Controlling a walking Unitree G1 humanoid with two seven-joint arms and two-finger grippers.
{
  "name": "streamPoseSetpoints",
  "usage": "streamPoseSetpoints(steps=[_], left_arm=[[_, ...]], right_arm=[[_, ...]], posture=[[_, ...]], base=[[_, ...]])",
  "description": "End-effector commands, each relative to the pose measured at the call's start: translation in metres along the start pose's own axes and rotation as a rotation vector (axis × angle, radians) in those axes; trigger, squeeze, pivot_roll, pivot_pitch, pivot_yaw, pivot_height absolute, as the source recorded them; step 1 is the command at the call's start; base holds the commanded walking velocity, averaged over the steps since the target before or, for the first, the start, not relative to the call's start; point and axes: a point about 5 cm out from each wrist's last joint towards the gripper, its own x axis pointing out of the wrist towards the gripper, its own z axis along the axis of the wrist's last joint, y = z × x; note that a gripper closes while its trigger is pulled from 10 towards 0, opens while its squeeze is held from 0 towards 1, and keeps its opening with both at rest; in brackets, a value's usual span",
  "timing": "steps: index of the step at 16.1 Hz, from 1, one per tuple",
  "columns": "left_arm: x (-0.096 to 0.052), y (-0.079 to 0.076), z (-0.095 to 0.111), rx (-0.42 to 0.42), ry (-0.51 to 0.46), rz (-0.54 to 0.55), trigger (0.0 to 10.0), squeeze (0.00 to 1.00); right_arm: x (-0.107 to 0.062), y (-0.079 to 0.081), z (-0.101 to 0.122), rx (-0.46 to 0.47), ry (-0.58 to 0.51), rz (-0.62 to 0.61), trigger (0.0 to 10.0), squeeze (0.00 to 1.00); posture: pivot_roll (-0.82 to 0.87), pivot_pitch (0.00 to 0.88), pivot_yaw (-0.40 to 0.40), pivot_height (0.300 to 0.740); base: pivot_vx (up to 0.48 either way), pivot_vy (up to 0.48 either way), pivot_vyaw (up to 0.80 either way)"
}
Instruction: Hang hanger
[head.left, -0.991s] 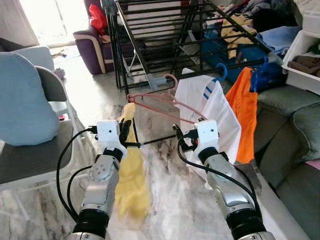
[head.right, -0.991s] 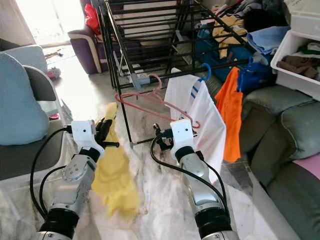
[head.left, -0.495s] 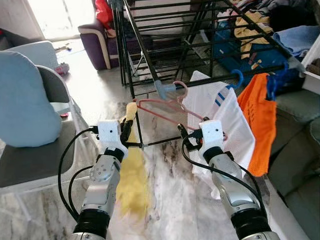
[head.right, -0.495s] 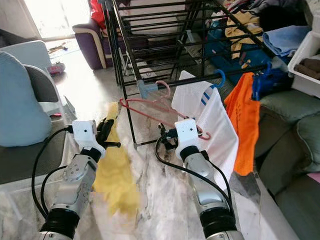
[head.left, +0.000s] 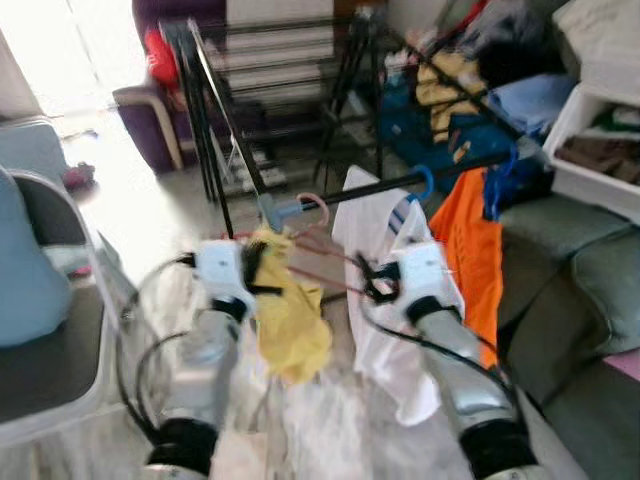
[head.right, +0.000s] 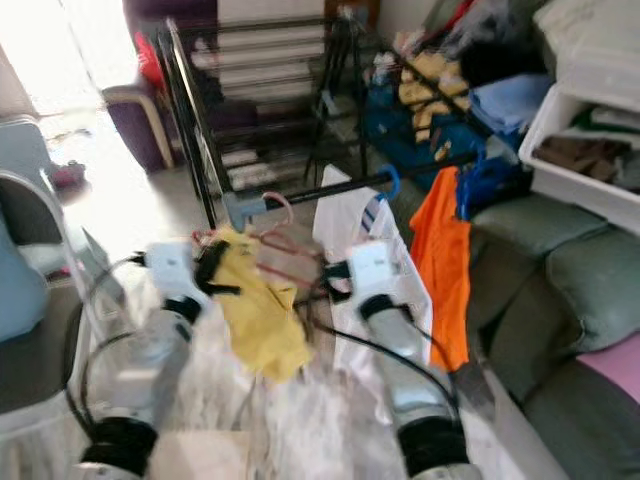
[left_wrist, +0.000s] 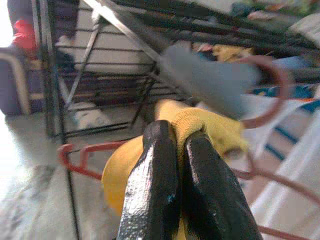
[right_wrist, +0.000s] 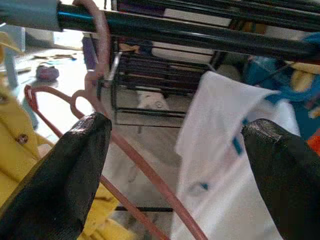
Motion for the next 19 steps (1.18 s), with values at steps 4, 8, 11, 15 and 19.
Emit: streamPoseSetpoints(steps=[4, 8, 11, 15, 19], left_arm=[[0.004, -0.004, 0.006, 0.014, -0.022, 0.001, 10.0, 0.00], [0.004, -0.003, 0.004, 0.021, -0.008, 0.010, 10.0, 0.00], [0.004, -0.002, 0.004, 0.028, 0.003, 0.009, 10.0, 0.00], [0.003, 0.000, 0.004, 0.041, 0.018, -0.007, 10.0, 0.00], [0.001, -0.001, 0.004, 0.039, 0.026, -0.026, 10.0, 0.00]], right_arm=[[-0.004, -0.011, -0.004, -0.022, 0.034, 0.007, 10.0, 0.00], [-0.013, -0.021, -0.023, -0.050, 0.149, 0.123, 10.0, 0.00], [-0.009, -0.034, -0.026, -0.110, 0.188, 0.176, 10.0, 0.00], [0.006, -0.052, -0.020, -0.209, 0.224, 0.273, 10.0, 0.00], [0.019, -0.050, -0.016, -0.246, 0.225, 0.330, 10.0, 0.00]], posture=[[-0.13, 0.000, 0.013, 0.740], [-0.14, 0.000, 0.016, 0.740], [-0.13, 0.000, 0.017, 0.740], [-0.11, 0.000, 0.020, 0.740], [-0.10, 0.000, 0.022, 0.740]], base=[[0.000, 0.000, 0.00], [0.000, 0.000, 0.00], [0.000, 0.000, 0.00], [0.000, 0.000, 0.00], [0.000, 0.000, 0.00]])
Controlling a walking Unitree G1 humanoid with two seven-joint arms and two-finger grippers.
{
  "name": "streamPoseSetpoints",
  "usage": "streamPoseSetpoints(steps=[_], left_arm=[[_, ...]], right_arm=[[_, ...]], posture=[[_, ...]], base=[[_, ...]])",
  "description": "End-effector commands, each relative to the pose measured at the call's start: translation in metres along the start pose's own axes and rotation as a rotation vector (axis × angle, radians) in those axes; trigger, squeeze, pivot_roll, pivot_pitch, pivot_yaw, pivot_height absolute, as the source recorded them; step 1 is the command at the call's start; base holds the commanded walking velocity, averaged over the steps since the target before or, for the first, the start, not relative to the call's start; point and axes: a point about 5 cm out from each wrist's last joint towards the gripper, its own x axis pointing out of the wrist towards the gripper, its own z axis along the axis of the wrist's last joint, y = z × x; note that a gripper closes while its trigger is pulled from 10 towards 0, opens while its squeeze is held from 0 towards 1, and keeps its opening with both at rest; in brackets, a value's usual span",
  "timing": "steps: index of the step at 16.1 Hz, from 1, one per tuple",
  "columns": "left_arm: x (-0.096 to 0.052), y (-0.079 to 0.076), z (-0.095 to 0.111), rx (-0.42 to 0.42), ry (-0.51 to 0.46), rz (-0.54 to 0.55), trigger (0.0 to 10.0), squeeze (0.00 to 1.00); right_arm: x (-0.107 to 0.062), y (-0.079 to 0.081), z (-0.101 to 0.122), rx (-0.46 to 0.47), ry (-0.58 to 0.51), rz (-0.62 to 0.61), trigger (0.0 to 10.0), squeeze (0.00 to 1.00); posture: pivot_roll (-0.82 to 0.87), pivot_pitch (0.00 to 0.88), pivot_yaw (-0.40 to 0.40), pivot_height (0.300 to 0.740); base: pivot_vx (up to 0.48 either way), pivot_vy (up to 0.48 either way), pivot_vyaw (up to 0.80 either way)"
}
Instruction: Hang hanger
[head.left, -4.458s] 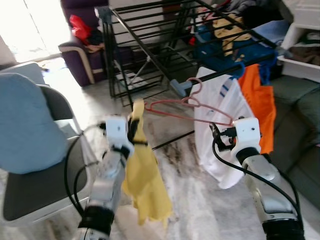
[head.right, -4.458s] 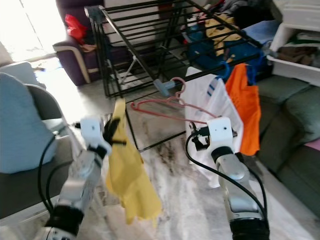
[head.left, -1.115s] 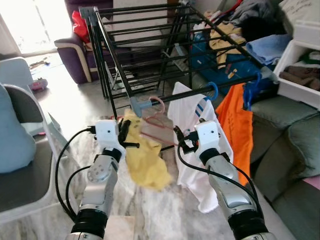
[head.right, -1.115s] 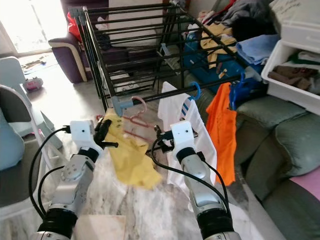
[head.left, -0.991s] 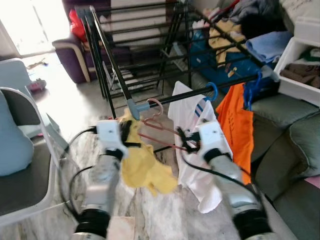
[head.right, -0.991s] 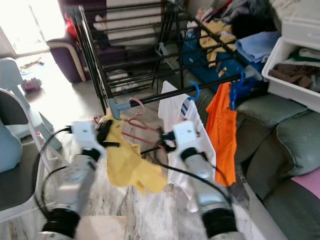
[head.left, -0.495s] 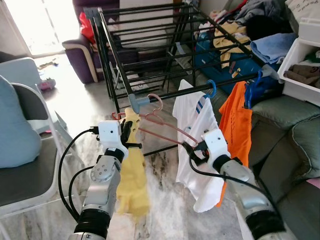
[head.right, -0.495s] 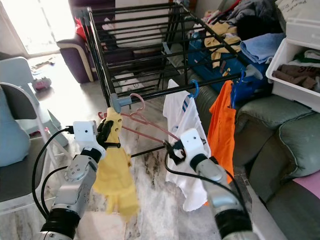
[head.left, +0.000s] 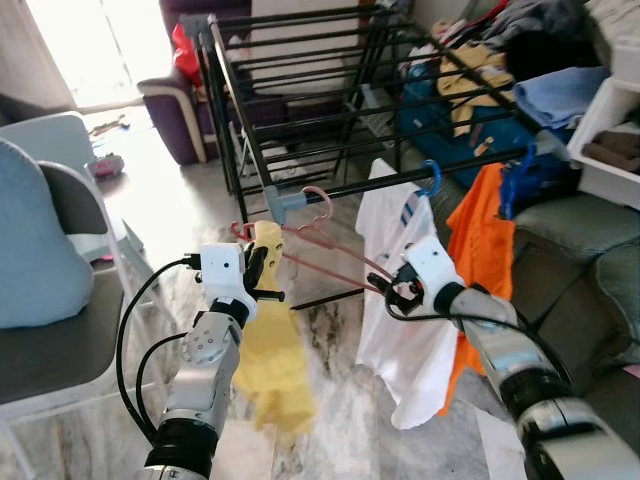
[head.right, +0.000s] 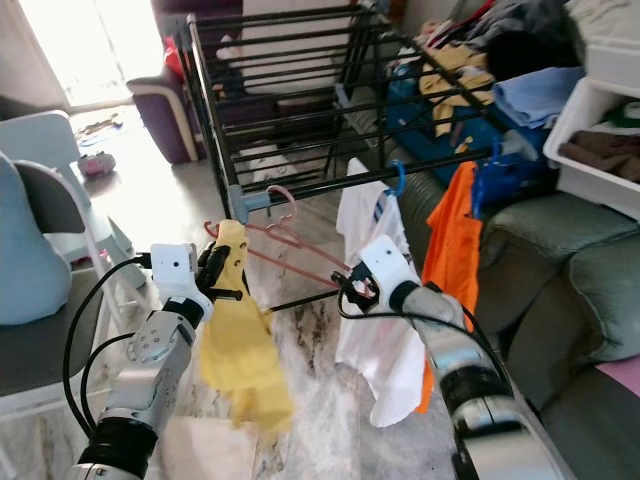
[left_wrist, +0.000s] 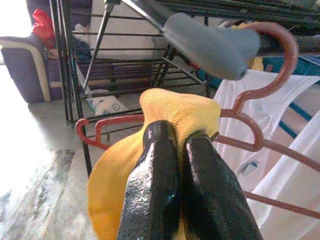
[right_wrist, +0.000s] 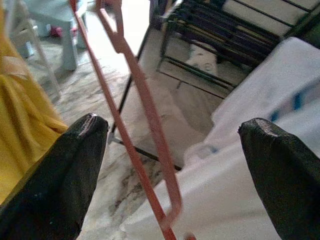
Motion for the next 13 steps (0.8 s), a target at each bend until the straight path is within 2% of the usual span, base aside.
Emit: streamPoseSetpoints(steps=[1, 7, 8, 13], left_arm=[[0.000, -0.001, 0.009, 0.020, -0.028, -0.017, 10.0, 0.00], [-0.010, 0.006, 0.009, 0.045, -0.009, -0.024, 10.0, 0.00], [-0.011, 0.006, 0.011, 0.048, -0.010, -0.029, 10.0, 0.00], [-0.016, 0.009, 0.012, 0.063, 0.005, -0.035, 10.0, 0.00]], right_arm=[[0.005, 0.006, 0.002, -0.036, 0.001, 0.053, 10.0, 0.00], [0.015, 0.007, 0.008, -0.050, 0.032, 0.082, 10.0, 0.00], [0.017, 0.009, 0.009, -0.056, 0.029, 0.091, 0.0, 0.00], [0.025, 0.022, 0.015, -0.059, 0.013, 0.132, 0.0, 0.00]], posture=[[-0.08, 0.000, 0.024, 0.740], [-0.03, 0.000, 0.029, 0.740], [0.00, 0.000, 0.029, 0.740], [0.01, 0.000, 0.030, 0.740]], base=[[0.000, 0.000, 0.00], [0.000, 0.000, 0.00], [0.000, 0.000, 0.00], [0.000, 0.000, 0.00]])
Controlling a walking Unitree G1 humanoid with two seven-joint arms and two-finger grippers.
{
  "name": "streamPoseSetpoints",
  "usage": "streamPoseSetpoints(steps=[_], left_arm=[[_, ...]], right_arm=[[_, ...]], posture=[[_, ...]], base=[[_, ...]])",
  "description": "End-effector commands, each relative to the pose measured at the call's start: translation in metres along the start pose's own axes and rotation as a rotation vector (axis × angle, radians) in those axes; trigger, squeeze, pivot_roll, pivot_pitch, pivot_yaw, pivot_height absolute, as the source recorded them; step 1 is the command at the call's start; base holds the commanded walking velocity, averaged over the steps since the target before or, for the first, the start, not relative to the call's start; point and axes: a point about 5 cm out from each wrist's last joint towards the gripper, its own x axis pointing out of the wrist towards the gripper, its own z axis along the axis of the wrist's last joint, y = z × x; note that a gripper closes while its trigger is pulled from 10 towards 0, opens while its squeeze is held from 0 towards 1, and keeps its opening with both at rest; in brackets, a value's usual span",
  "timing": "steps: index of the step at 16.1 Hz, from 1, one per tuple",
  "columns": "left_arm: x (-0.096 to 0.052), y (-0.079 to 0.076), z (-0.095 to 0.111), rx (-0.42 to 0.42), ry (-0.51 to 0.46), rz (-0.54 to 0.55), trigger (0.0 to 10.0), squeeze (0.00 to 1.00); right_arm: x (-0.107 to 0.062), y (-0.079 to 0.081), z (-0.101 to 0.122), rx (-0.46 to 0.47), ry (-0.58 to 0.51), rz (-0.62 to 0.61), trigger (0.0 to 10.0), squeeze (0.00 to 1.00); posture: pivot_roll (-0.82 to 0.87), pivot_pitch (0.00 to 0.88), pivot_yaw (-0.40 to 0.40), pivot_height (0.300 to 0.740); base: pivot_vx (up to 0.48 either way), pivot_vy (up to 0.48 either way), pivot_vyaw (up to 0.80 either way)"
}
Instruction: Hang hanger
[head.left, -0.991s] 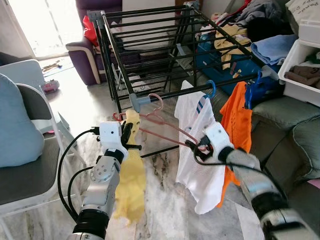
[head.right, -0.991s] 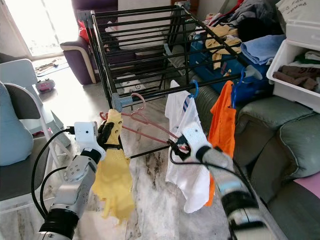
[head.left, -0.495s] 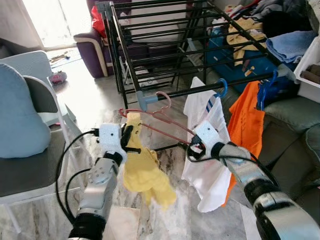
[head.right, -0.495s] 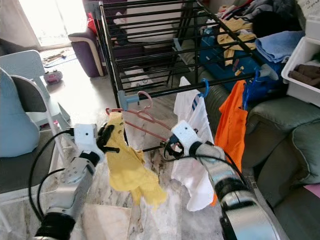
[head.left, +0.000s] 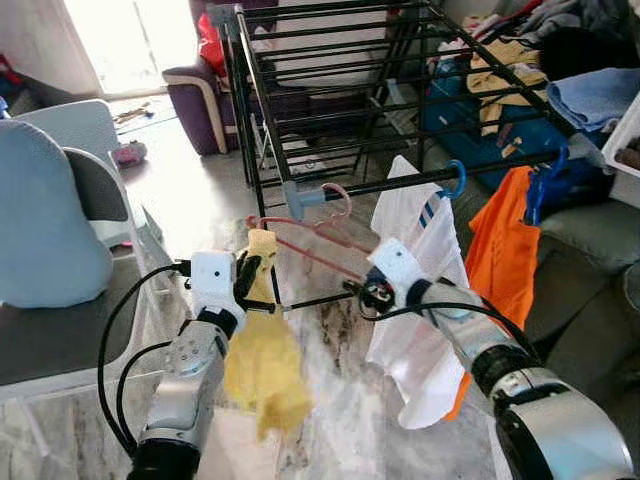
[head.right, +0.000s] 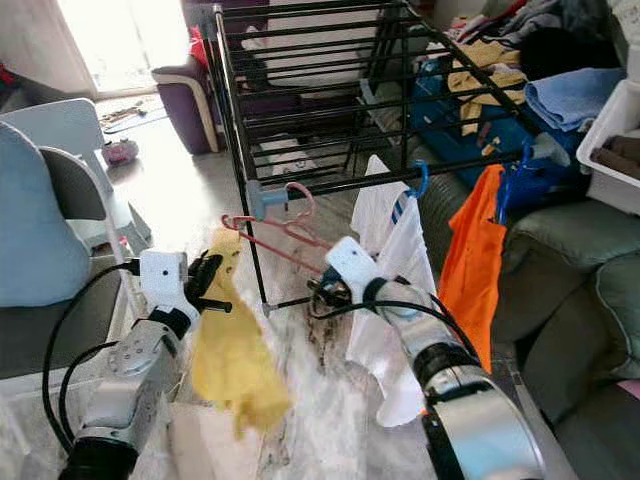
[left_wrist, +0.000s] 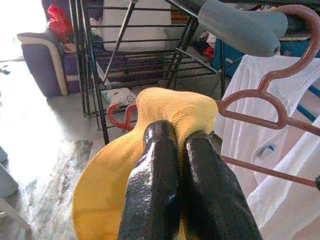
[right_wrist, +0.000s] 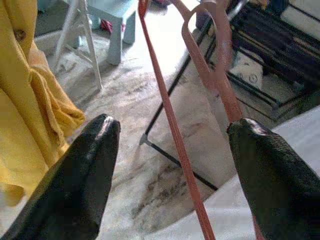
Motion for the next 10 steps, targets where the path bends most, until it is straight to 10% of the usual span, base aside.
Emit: streamPoseSetpoints(steps=[1, 7, 9, 10], left_arm=[[0.000, 0.000, 0.009, 0.020, -0.028, -0.014, 10.0, 0.00], [-0.001, -0.005, 0.006, 0.012, -0.006, -0.015, 10.0, 0.00], [-0.001, -0.008, 0.006, 0.010, -0.003, -0.015, 10.0, 0.00], [-0.002, -0.008, 0.005, 0.005, 0.001, -0.014, 10.0, 0.00]], right_arm=[[0.001, -0.002, 0.003, -0.020, 0.002, 0.010, 0.0, 0.00], [-0.003, -0.010, 0.001, -0.013, 0.004, -0.024, 0.0, 0.00], [-0.005, -0.016, 0.001, -0.036, 0.014, -0.063, 1.8, 0.00], [-0.007, -0.018, 0.002, -0.027, -0.001, -0.076, 6.5, 0.00]], posture=[[0.01, 0.000, 0.028, 0.740], [-0.01, 0.000, 0.015, 0.740], [-0.01, 0.000, 0.011, 0.740], [-0.01, 0.000, 0.008, 0.740]], base=[[0.000, 0.000, 0.00], [0.000, 0.000, 0.00], [0.000, 0.000, 0.00], [0.000, 0.000, 0.00]])
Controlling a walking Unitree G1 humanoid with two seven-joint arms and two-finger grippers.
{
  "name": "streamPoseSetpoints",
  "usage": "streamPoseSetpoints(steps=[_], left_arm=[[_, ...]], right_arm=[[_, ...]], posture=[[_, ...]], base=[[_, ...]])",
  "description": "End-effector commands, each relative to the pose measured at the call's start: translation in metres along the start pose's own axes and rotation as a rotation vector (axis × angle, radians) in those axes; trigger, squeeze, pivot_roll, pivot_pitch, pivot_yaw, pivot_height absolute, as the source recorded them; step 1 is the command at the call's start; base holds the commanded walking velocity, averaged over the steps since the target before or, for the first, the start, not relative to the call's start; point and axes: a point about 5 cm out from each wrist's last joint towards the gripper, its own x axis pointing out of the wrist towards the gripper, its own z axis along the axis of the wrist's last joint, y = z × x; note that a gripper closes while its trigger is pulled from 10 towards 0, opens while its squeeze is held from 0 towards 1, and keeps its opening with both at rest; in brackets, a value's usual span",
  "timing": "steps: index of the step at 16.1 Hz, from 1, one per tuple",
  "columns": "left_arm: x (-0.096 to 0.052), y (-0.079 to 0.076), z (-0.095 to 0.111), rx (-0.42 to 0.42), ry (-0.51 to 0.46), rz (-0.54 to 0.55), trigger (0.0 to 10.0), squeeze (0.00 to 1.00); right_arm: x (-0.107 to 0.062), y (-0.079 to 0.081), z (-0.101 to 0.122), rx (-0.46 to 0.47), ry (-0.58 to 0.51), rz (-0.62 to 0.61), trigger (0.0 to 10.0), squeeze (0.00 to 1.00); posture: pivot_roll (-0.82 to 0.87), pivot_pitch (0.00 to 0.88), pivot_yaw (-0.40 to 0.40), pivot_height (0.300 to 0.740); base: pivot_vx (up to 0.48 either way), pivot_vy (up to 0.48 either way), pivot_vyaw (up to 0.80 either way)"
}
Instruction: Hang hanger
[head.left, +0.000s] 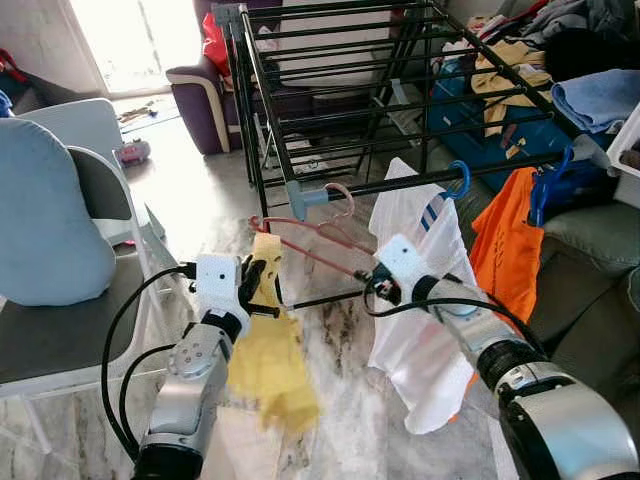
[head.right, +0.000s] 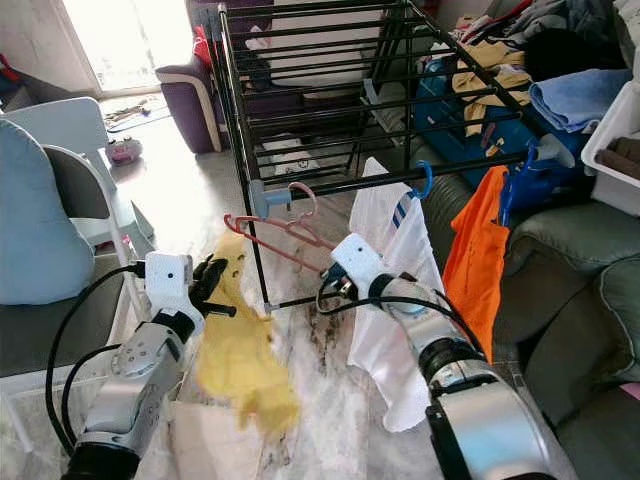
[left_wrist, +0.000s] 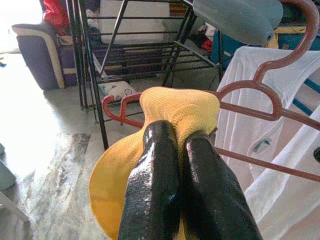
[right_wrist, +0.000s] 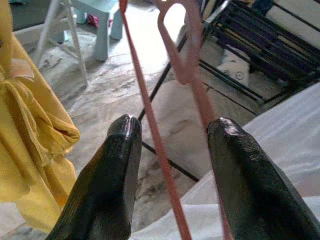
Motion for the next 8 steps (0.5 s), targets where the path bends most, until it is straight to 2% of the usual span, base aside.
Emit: streamPoseSetpoints(steps=[1, 2, 3, 4, 5, 6, 7, 8], left_arm=[[-0.002, -0.001, 0.008, 0.001, -0.028, -0.005, 10.0, 0.00], [-0.007, 0.002, 0.007, 0.002, -0.028, -0.003, 10.0, 0.00], [-0.009, 0.005, 0.005, 0.003, -0.020, 0.005, 10.0, 0.00], [-0.011, 0.007, 0.002, 0.004, -0.011, 0.012, 10.0, 0.00], [-0.011, 0.008, 0.000, -0.008, -0.002, 0.020, 10.0, 0.00], [-0.011, 0.007, -0.001, -0.007, -0.002, 0.017, 10.0, 0.00], [-0.008, 0.003, 0.001, -0.004, -0.007, 0.001, 10.0, 0.00], [-0.006, 0.001, 0.003, -0.005, -0.014, -0.005, 10.0, 0.00]], right_arm=[[-0.001, -0.006, 0.007, -0.008, -0.041, -0.013, 7.0, 0.00], [-0.004, -0.006, 0.005, 0.002, -0.065, -0.021, 10.0, 0.00], [-0.006, -0.006, 0.002, 0.025, -0.081, -0.026, 10.0, 0.00], [-0.009, -0.006, 0.000, 0.042, -0.097, -0.028, 10.0, 0.17], [-0.013, -0.002, -0.007, 0.027, -0.098, -0.030, 10.0, 0.56], [-0.015, -0.001, -0.010, 0.025, -0.095, -0.028, 10.0, 0.57], [-0.018, 0.000, -0.015, 0.038, -0.098, -0.035, 10.0, 1.00], [-0.021, -0.002, -0.016, 0.066, -0.118, -0.054, 10.0, 1.00]], posture=[[-0.02, 0.000, 0.006, 0.740], [-0.03, 0.000, 0.004, 0.740], [-0.03, 0.000, 0.004, 0.740], [-0.04, 0.000, 0.003, 0.740], [-0.06, 0.000, 0.003, 0.740], [-0.06, 0.000, 0.003, 0.740], [-0.06, 0.000, -0.002, 0.740], [-0.07, 0.000, -0.005, 0.740]], base=[[0.000, 0.000, 0.00], [0.000, 0.000, 0.00], [0.000, 0.000, 0.00], [0.000, 0.000, 0.00], [0.000, 0.000, 0.00], [0.000, 0.000, 0.00], [0.000, 0.000, 0.00], [0.000, 0.000, 0.00]])
